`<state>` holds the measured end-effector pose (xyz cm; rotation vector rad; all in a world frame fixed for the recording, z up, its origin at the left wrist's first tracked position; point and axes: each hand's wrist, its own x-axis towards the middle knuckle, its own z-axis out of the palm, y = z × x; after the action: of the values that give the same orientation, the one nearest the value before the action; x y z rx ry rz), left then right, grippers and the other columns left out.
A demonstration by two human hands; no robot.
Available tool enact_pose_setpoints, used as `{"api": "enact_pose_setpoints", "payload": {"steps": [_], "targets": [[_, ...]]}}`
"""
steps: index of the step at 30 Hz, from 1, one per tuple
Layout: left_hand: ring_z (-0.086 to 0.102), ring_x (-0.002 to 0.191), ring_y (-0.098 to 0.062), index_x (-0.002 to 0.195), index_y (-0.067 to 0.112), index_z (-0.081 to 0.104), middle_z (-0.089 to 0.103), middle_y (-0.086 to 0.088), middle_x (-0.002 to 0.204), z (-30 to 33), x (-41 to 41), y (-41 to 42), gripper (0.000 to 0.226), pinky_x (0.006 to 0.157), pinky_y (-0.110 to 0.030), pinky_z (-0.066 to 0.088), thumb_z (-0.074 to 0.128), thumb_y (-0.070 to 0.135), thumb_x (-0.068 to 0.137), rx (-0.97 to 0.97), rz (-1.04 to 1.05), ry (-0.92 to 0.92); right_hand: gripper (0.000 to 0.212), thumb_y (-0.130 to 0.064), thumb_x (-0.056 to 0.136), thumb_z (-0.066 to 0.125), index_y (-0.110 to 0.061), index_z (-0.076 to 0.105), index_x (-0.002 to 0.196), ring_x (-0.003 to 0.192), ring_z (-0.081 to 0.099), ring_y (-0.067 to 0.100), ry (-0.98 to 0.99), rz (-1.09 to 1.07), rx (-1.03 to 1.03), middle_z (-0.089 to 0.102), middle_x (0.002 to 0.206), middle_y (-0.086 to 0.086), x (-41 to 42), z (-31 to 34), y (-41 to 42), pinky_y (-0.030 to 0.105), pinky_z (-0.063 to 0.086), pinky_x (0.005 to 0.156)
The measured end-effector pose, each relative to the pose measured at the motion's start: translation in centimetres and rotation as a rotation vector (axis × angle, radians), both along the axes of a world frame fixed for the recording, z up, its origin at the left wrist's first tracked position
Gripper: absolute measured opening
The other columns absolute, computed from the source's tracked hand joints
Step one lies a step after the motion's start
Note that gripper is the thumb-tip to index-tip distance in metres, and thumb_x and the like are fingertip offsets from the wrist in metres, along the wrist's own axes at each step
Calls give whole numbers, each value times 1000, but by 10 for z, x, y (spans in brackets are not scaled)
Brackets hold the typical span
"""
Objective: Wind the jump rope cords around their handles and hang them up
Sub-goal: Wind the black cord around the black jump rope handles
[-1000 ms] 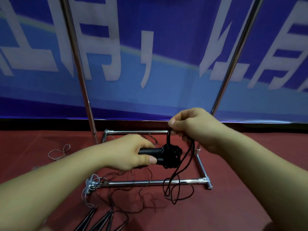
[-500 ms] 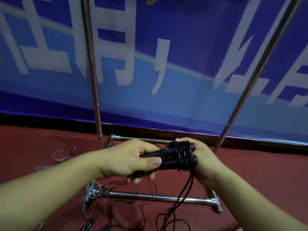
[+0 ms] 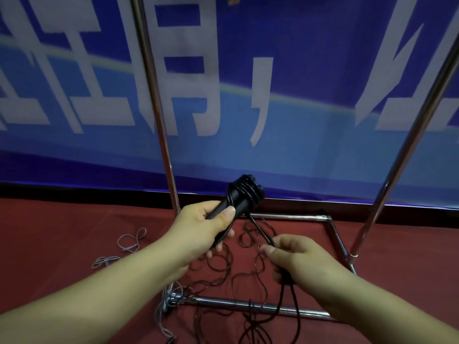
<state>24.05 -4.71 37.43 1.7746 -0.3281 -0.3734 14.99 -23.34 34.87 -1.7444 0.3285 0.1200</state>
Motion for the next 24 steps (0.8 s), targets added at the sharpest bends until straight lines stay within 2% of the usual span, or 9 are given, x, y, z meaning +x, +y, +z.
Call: {"api": "enact_pose_setpoints", "payload": {"steps": [2, 4, 8, 12, 15, 17, 19, 22, 24], "targets": [[54, 49, -12, 106, 26, 71, 70, -3, 72, -3, 1, -2, 12, 42, -22, 40, 61, 28, 99, 25, 29, -28, 22, -26, 96, 63, -6, 68, 90, 58, 45, 13, 16, 17, -10, 46, 63, -1, -5, 3, -5, 29, 42, 64], [54, 46, -11, 107, 29, 71, 70, -4, 72, -4, 2, -5, 12, 41, -20, 40, 62, 26, 99, 53, 37, -62, 18, -28, 96, 63, -15, 73, 91, 57, 40, 12, 0, 47, -7, 44, 64, -3, -10, 7, -7, 27, 36, 60], [53, 43, -6, 100, 24, 71, 68, -6, 71, -10, -1, -14, 9, 42, -18, 41, 62, 25, 99, 112, 14, -133, 14, -30, 96, 62, -26, 75, 93, 55, 42, 4, -84, 86, -45, 50, 65, -6, -21, 18, -8, 21, 33, 60], [56, 51, -11, 97, 23, 70, 66, 4, 64, -25, -5, -21, 11, 54, -36, 52, 64, 33, 97, 258, -86, -200, 14, -33, 95, 62, -26, 74, 91, 62, 44, 20, -114, 88, -121, 61, 65, -2, -28, 26, -14, 36, 36, 63], [58, 58, -12, 97, 22, 69, 64, 6, 66, -27, -5, -25, 16, 68, -44, 58, 63, 38, 96, 381, -189, -251, 21, -41, 95, 59, -31, 70, 80, 57, 49, 10, -170, 119, -395, 65, 66, -4, -26, 29, -24, 30, 42, 60], [57, 59, -13, 94, 21, 67, 61, 3, 67, -24, -4, -27, 20, 66, -38, 55, 62, 40, 96, 470, -254, -290, 16, -41, 95, 55, -38, 68, 86, 64, 57, 6, -269, 124, -726, 67, 75, -7, -26, 26, -35, 28, 46, 64], [53, 56, -9, 96, 23, 68, 60, 3, 68, -21, -3, -27, 20, 60, -29, 46, 62, 42, 96, 552, -310, -311, 14, -42, 95, 54, -36, 66, 98, 80, 61, 10, -344, 140, -989, 62, 83, -13, -26, 24, -42, 33, 49, 71], [50, 55, -6, 99, 28, 69, 60, 5, 70, -18, -4, -25, 19, 57, -24, 41, 61, 45, 96, 626, -387, -296, 18, -48, 91, 58, -32, 66, 93, 75, 55, 10, -389, 112, -1050, 50, 78, -17, -25, 26, -46, 33, 44, 64], [51, 57, -7, 98, 32, 69, 58, 7, 68, -17, -5, -24, 18, 58, -25, 41, 62, 48, 95, 685, -438, -315, 30, -59, 83, 61, -30, 64, 83, 70, 52, 8, -360, 74, -1070, 52, 74, -14, -24, 29, -45, 30, 39, 58]]}}
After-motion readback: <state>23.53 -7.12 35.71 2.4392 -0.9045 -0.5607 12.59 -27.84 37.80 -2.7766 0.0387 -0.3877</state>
